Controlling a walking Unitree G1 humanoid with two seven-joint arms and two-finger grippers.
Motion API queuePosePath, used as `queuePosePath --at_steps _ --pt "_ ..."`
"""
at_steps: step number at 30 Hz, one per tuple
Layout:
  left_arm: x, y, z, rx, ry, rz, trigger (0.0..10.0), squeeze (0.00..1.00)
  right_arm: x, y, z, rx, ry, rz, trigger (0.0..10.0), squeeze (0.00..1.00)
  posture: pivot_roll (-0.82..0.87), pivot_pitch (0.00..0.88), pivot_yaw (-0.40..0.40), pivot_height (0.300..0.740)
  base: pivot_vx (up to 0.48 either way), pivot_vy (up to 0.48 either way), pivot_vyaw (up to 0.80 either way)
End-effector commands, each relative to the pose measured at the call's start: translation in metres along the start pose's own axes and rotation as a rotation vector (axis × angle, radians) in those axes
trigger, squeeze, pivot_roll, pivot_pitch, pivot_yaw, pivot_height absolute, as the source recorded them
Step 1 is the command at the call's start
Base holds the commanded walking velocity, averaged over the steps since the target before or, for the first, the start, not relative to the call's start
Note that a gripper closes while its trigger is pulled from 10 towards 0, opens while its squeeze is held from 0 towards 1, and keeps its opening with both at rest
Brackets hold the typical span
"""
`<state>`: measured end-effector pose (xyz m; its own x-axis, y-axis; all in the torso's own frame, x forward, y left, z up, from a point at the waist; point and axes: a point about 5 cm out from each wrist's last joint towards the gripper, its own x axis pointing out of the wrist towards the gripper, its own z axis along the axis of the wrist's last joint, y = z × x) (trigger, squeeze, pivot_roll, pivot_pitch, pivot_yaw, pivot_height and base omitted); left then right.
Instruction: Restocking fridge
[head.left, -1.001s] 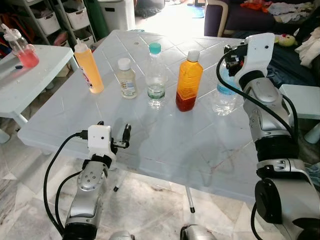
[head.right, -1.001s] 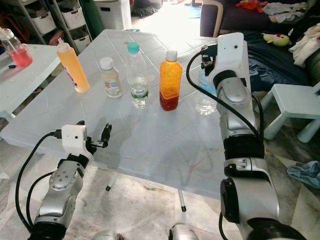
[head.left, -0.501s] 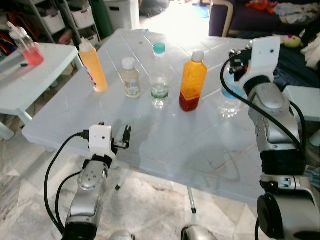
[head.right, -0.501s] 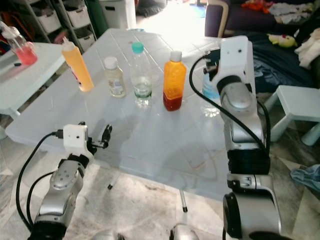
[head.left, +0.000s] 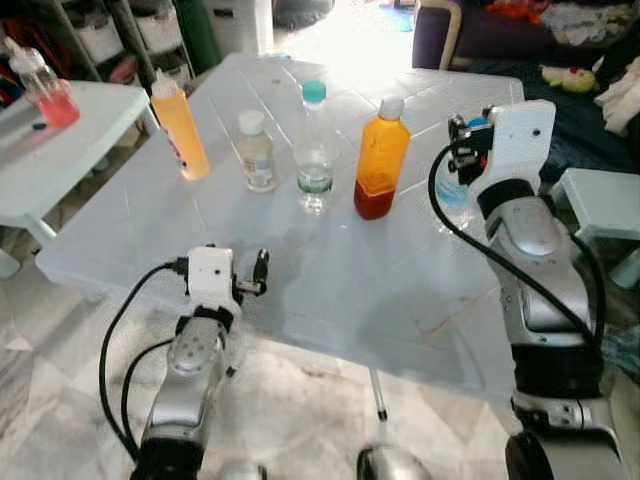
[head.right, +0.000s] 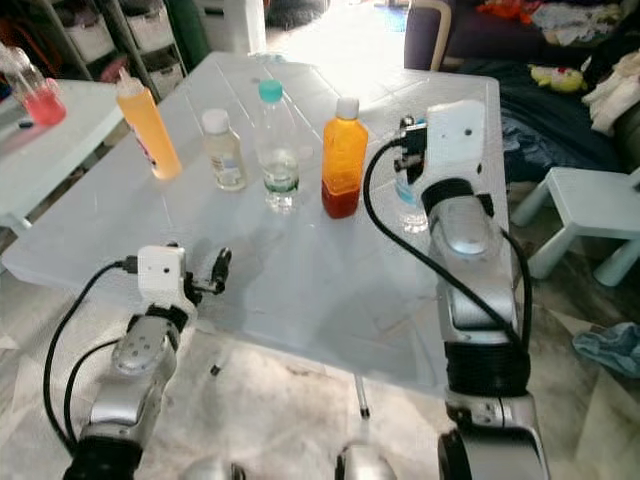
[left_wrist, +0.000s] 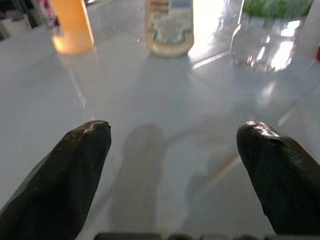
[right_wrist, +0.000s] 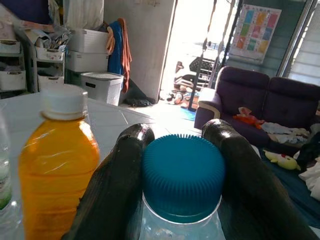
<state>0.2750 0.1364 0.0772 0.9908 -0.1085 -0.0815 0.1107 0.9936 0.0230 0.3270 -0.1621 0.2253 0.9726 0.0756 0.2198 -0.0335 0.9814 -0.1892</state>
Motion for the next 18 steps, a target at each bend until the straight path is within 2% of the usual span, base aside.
queuePosePath --at_steps 1,3,4,8,9,10,18 --pt "-0.003 0.002 -0.005 0.010 0.026 0.015 10.0 0.00 -0.007 0.020 -0.031 0.045 0.155 0.067 10.0 0.00 0.01 0.036 0.063 0.740 -0.289 0.000 0.00" --pt "-0.003 0.003 -0.007 0.007 0.032 0.020 10.0 0.00 -0.010 0.027 -0.029 0.045 0.132 0.078 10.0 0.00 0.01 0.028 0.060 0.740 -0.291 0.000 0.00" --pt "-0.003 0.003 -0.008 0.007 0.034 0.020 10.0 0.00 -0.010 0.028 -0.028 0.055 0.122 0.086 0.0 0.00 0.01 0.023 0.060 0.740 -0.281 0.000 0.00" --pt "-0.002 0.003 -0.008 0.009 0.034 0.020 10.0 0.00 -0.010 0.030 -0.026 0.048 0.111 0.099 0.0 0.00 0.01 0.019 0.060 0.740 -0.287 0.000 0.00" --pt "0.000 0.005 -0.007 0.010 0.032 0.022 10.0 0.00 -0.008 0.029 -0.025 0.043 0.107 0.093 4.3 0.00 0.01 0.013 0.060 0.740 -0.281 0.000 0.00" --pt "0.001 0.005 -0.006 0.011 0.030 0.023 10.0 0.00 -0.008 0.028 -0.024 0.041 0.104 0.089 10.0 0.00 0.01 0.012 0.060 0.740 -0.285 0.000 0.00" --pt "0.006 0.005 -0.004 0.013 0.021 0.022 10.0 0.00 -0.003 0.030 -0.016 0.064 0.054 0.086 10.0 0.00 0.01 0.000 0.060 0.740 -0.277 0.000 0.00"
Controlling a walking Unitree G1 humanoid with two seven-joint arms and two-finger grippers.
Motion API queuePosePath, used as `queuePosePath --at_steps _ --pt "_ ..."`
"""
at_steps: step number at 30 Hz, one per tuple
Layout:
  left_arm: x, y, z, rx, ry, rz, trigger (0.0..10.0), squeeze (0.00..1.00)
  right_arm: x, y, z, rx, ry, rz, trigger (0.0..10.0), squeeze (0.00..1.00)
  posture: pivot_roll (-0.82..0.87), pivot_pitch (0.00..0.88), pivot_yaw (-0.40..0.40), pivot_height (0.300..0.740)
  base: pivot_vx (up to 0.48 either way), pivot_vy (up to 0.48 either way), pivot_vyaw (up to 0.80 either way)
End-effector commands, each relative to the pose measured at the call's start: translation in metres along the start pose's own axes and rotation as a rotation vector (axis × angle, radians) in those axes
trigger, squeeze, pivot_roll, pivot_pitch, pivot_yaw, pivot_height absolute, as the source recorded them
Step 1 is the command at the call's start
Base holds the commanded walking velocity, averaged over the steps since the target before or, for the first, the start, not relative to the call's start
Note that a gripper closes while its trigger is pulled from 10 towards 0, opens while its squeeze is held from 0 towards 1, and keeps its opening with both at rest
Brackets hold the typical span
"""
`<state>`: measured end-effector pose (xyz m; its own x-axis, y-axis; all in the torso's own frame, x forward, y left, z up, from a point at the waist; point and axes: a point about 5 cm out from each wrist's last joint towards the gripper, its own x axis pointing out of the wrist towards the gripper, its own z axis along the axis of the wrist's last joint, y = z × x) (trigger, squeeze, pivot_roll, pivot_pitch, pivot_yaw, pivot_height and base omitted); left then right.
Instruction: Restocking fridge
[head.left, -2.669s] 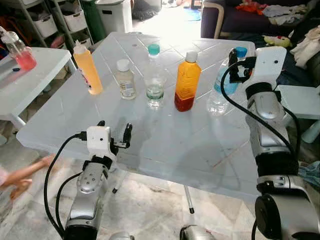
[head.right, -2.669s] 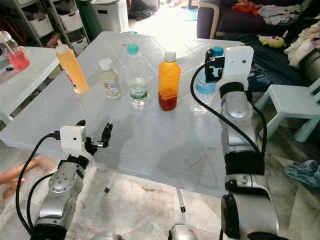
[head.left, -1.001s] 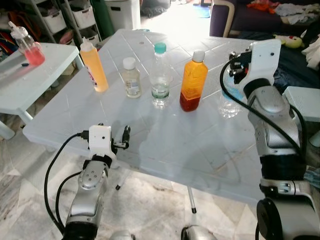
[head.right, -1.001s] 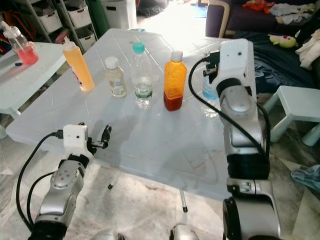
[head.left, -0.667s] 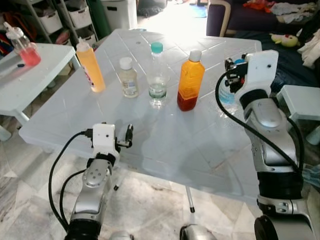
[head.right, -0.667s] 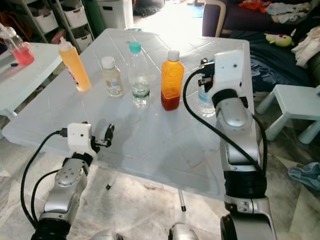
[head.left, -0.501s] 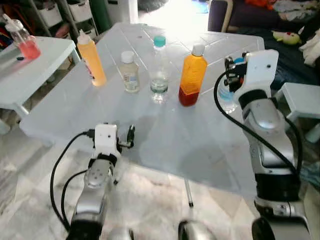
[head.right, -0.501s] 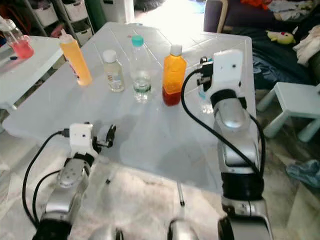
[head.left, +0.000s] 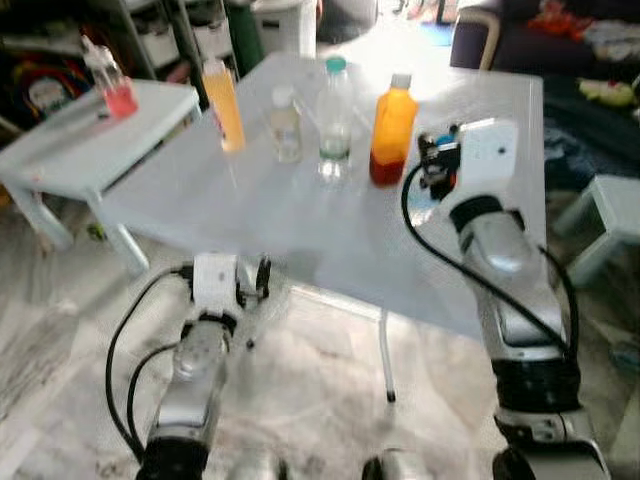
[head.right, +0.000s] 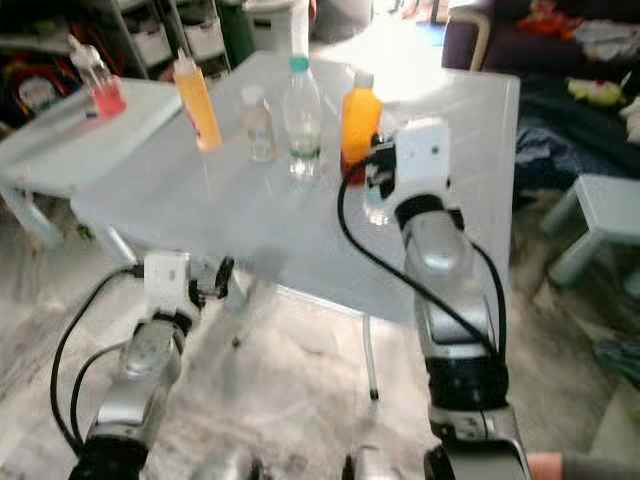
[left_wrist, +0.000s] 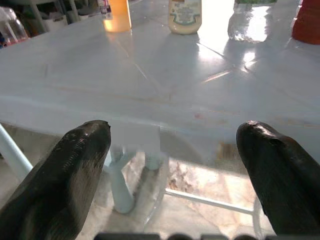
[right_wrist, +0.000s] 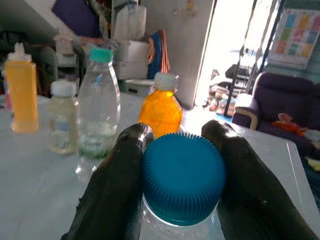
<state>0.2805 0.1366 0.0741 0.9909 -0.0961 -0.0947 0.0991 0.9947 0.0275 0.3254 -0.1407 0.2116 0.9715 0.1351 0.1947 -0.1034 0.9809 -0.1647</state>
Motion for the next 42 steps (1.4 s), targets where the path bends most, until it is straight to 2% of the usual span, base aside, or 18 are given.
queuePosePath --at_steps 1,13,21,23,24,28,35,42 --pt "0.000 0.004 -0.001 0.010 0.006 0.010 10.0 0.00 0.001 0.008 -0.006 0.030 0.031 0.028 10.0 0.00 0.02 0.000 0.059 0.740 -0.274 0.000 0.00" --pt "0.002 0.006 -0.001 0.014 -0.007 0.025 10.0 0.00 -0.001 0.025 -0.003 0.053 -0.024 0.120 10.0 0.00 0.02 0.000 0.058 0.740 -0.269 0.000 0.00" --pt "0.001 0.008 0.001 0.017 -0.037 0.043 10.0 0.00 -0.008 0.034 -0.012 0.037 -0.025 0.170 10.0 0.00 0.03 0.000 0.065 0.740 0.000 0.000 0.80" --pt "0.000 0.012 0.002 0.032 -0.051 0.072 10.0 0.00 -0.010 0.035 -0.016 0.034 -0.020 0.176 10.0 0.00 0.03 0.000 0.066 0.740 0.000 0.000 0.80" --pt "-0.002 0.020 0.002 0.044 -0.062 0.121 10.0 0.00 -0.014 0.037 -0.023 0.018 -0.008 0.180 10.0 0.00 0.03 0.000 0.067 0.740 0.000 0.000 0.80" --pt "-0.005 0.028 -0.003 0.048 -0.055 0.165 10.0 0.00 -0.023 0.039 -0.038 -0.004 0.015 0.200 10.0 0.00 0.04 0.000 0.070 0.740 0.000 0.000 0.80" --pt "-0.014 0.025 -0.013 0.012 -0.039 0.142 10.0 0.00 -0.037 0.045 -0.069 0.051 0.100 0.157 10.0 0.00 0.06 0.000 0.069 0.740 0.000 0.000 0.80" --pt "-0.006 0.024 -0.006 0.041 -0.067 0.164 10.0 0.00 -0.044 0.064 -0.072 0.027 0.079 0.235 10.0 0.00 0.06 0.016 0.057 0.740 0.000 0.000 0.80"
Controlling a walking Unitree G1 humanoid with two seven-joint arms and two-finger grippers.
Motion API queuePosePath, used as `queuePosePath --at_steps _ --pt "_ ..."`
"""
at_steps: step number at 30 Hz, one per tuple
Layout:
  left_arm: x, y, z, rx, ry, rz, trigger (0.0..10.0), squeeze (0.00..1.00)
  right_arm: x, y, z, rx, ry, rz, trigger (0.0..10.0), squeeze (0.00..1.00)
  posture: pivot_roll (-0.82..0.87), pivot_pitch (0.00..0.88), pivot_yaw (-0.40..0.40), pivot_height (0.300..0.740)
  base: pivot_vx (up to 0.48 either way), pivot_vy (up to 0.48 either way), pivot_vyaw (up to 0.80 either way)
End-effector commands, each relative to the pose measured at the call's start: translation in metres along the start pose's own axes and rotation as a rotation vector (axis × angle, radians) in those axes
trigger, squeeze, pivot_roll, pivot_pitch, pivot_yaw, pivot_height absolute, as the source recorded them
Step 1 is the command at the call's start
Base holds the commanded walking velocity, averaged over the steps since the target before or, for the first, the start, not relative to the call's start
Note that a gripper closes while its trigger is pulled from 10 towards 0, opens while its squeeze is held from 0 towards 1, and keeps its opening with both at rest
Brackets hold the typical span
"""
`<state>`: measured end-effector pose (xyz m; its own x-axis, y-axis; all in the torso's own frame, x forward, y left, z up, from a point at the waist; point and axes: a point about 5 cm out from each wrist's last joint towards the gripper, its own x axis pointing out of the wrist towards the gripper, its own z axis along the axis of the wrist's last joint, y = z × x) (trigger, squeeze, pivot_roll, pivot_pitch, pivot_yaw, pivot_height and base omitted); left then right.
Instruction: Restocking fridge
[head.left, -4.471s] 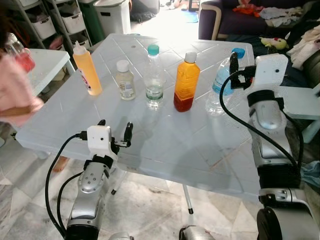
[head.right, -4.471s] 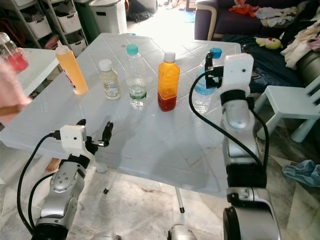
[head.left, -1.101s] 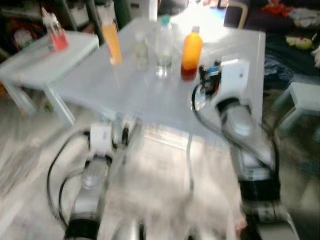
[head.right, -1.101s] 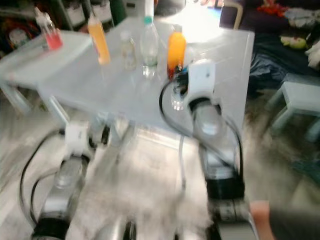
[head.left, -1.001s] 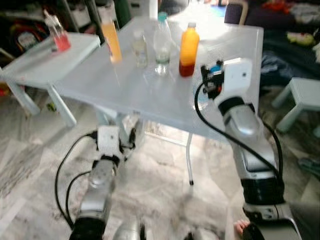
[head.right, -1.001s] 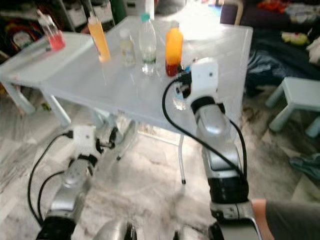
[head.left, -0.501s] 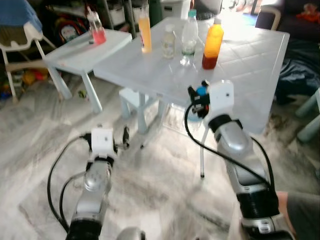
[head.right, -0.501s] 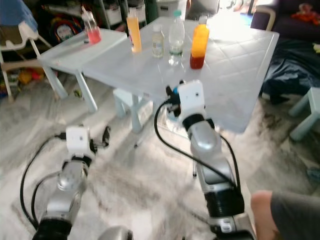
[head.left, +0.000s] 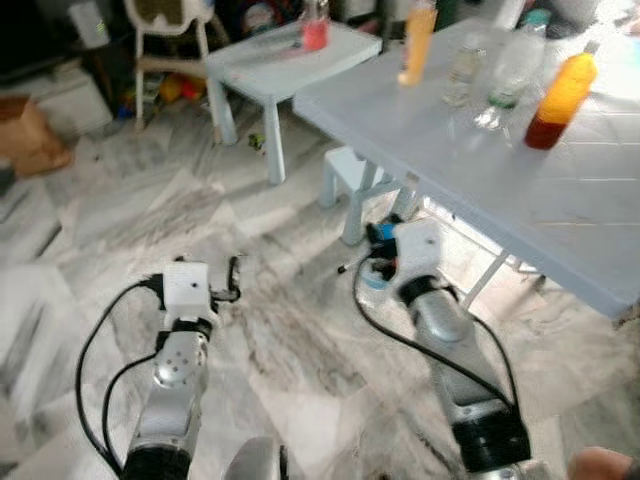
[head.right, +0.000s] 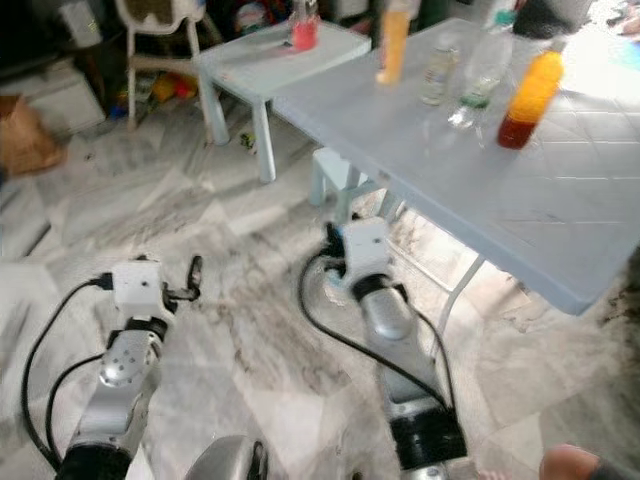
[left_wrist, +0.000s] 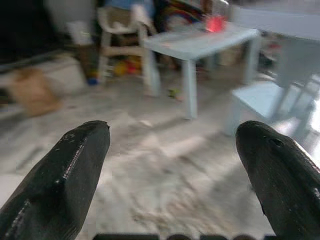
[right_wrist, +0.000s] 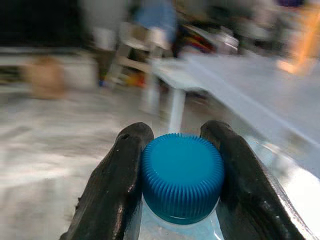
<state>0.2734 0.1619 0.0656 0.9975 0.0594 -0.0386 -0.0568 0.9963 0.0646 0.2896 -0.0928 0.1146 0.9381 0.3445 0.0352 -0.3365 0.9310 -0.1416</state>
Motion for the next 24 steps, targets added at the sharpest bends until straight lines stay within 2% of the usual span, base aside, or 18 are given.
queuePosePath --at_steps 1,9,13,17,22,24 --pt "0.003 -0.002 0.005 0.014 -0.021 0.005 10.0 0.00 0.002 -0.003 0.008 -0.034 -0.044 0.002 10.0 0.00 0.05 0.017 0.055 0.740 0.000 0.000 0.80" --pt "0.007 -0.001 0.011 0.015 -0.035 0.006 10.0 0.00 0.003 -0.010 0.005 -0.077 -0.039 -0.032 10.0 0.00 0.05 0.030 0.056 0.740 0.000 0.000 0.80" --pt "0.001 0.002 0.002 0.021 0.009 0.008 10.0 0.00 -0.009 -0.017 -0.012 -0.085 0.005 -0.062 10.0 0.00 0.05 0.034 0.057 0.740 0.000 0.000 0.80" --pt "-0.001 0.005 0.001 0.022 0.015 0.026 10.0 0.00 -0.014 -0.022 -0.014 -0.089 0.005 -0.084 10.0 0.00 0.06 0.033 0.052 0.740 0.000 0.237 0.80" --pt "-0.003 0.011 0.002 0.021 0.005 0.066 10.0 0.00 -0.021 -0.039 -0.021 -0.117 0.020 -0.156 10.0 0.00 0.04 0.025 0.048 0.740 0.000 0.121 0.80" --pt "-0.009 0.019 -0.003 0.032 0.019 0.088 10.0 0.00 -0.023 -0.048 -0.018 -0.128 0.007 -0.194 10.0 0.00 0.04 0.024 0.047 0.740 0.000 0.000 0.80"
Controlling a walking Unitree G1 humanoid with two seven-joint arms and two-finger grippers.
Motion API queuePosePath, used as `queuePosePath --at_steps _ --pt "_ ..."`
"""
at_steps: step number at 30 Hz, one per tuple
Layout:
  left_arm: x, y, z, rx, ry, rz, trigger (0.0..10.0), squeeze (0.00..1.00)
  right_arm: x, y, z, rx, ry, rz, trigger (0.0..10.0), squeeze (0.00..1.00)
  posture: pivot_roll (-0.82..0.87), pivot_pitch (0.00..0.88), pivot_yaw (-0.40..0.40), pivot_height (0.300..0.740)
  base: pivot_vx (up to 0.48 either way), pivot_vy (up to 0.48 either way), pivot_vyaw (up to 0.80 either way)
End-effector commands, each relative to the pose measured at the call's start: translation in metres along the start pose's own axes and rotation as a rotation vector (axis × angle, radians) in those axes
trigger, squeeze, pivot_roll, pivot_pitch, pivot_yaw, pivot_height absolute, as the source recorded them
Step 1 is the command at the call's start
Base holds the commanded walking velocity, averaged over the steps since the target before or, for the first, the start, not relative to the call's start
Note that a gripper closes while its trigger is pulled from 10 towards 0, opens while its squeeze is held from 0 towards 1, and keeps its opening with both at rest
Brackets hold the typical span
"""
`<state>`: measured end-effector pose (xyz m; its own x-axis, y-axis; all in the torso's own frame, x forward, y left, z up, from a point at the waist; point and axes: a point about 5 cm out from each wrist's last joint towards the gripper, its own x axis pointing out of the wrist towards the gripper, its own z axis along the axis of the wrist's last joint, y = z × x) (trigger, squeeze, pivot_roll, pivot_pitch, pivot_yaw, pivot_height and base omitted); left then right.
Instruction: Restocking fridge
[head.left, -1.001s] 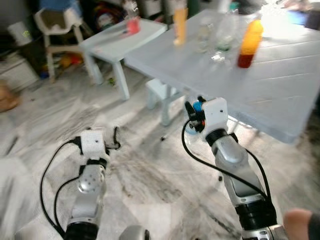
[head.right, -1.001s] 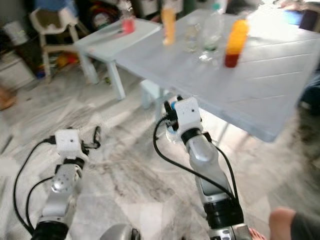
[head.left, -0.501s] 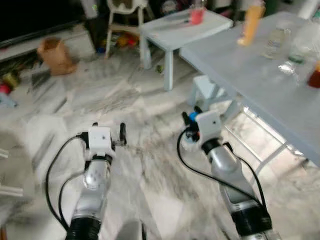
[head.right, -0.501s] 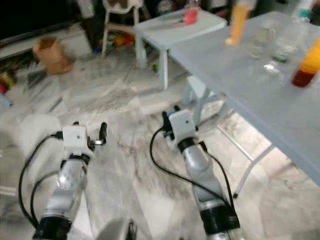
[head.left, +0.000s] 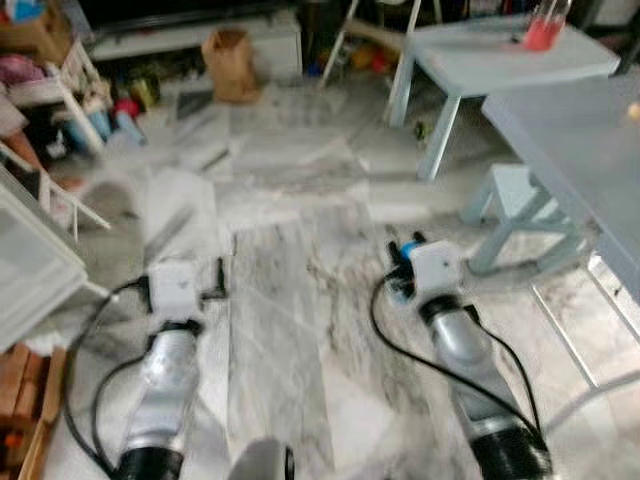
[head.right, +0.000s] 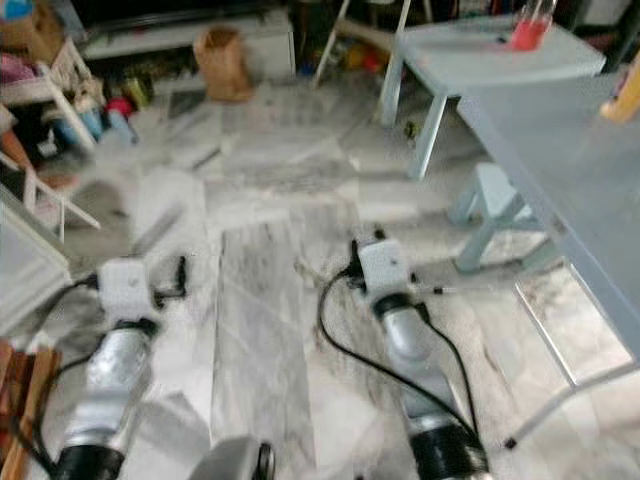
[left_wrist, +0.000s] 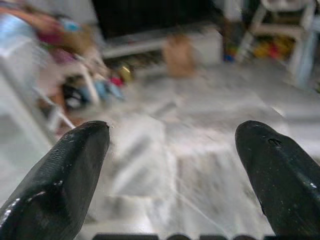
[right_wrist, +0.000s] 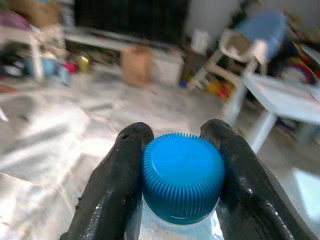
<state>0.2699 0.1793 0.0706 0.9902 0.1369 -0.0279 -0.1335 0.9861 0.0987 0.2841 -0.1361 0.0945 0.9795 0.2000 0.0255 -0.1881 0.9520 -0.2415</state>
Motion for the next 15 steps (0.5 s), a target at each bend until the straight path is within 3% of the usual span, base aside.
queuePosePath --at_steps 1,4,15 --pt "-0.008 0.003 -0.008 0.004 0.026 0.012 10.0 0.00 0.000 -0.015 0.005 -0.019 -0.032 -0.055 10.0 0.00 0.04 0.024 0.047 0.740 0.000 0.000 0.80" --pt "-0.021 0.011 -0.010 -0.001 0.021 0.002 10.0 0.00 -0.004 -0.027 0.012 -0.030 -0.055 -0.091 10.0 0.00 0.04 0.028 0.044 0.740 0.000 0.000 0.80" --pt "-0.035 0.015 -0.012 -0.029 0.031 0.001 10.0 0.00 -0.012 -0.035 0.013 -0.039 -0.075 -0.145 10.0 0.00 0.04 0.026 0.046 0.740 0.000 0.000 0.80"
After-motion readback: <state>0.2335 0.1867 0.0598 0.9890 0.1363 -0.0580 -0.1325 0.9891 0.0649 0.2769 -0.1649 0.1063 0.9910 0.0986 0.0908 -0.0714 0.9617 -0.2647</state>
